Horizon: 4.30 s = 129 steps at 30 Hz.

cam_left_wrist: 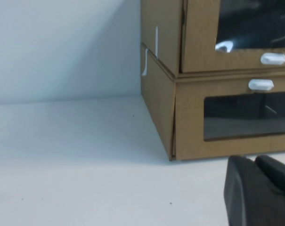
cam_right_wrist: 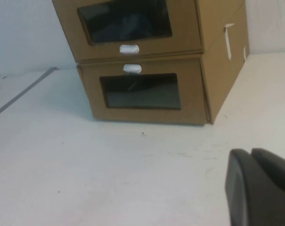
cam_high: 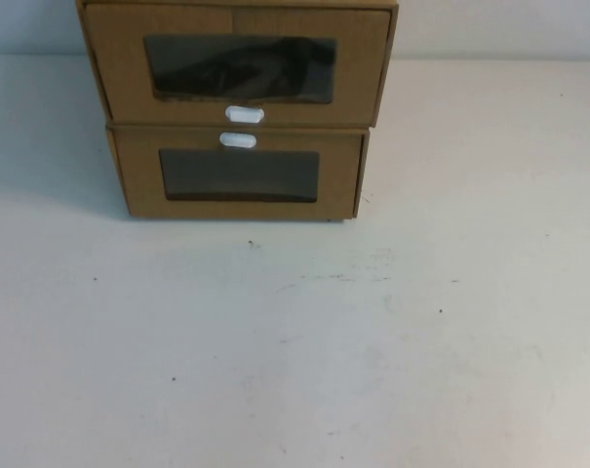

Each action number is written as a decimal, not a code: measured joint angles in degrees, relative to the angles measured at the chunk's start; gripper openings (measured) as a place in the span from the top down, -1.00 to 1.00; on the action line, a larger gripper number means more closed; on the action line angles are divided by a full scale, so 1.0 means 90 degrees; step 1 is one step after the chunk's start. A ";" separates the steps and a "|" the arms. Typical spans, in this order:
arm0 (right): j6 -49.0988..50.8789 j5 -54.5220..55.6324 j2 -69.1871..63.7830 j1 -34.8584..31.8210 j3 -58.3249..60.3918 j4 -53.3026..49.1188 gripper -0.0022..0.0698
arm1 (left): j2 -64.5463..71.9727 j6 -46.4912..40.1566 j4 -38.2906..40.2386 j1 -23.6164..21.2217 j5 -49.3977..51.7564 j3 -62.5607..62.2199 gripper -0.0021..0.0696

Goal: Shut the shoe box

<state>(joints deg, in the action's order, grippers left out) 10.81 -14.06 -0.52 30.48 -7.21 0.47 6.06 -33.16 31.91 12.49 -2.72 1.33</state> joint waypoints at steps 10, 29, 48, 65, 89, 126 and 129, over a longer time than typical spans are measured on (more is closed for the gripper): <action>0.0011 0.0298 0.0000 0.0000 0.0801 0.0191 0.97 | 0.0000 0.0000 0.0026 0.0000 0.0337 0.0016 0.95; 0.0011 0.0389 0.0000 0.0000 0.0815 0.0121 0.97 | 0.0000 0.0023 0.0026 0.0000 0.0363 0.0016 0.95; -0.0001 0.0396 0.0114 -0.2868 0.0969 -0.0416 0.97 | 0.0000 0.0036 0.0026 0.0000 0.0363 0.0026 0.95; -0.1329 -0.0345 0.0114 -0.2918 0.0969 0.0356 0.97 | 0.0000 0.0036 0.0026 0.0000 0.0372 0.0026 0.95; -0.1971 -0.0663 0.0114 -0.2918 0.0969 0.0951 0.97 | 0.0000 0.0047 0.0049 0.0000 0.0372 0.0026 0.95; -0.1971 -0.0663 0.0140 -0.2918 0.0969 0.0998 0.97 | -0.0750 0.1989 -0.2672 -0.0560 0.2652 0.0026 0.95; -0.1971 -0.0663 0.0140 -0.2918 0.0969 0.0998 0.97 | -0.0750 0.2033 -0.2672 -0.0560 0.2652 0.0026 0.95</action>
<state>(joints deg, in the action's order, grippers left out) -6.93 -20.03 0.75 4.22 1.51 9.45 -0.69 -14.86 7.87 7.45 21.15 1.57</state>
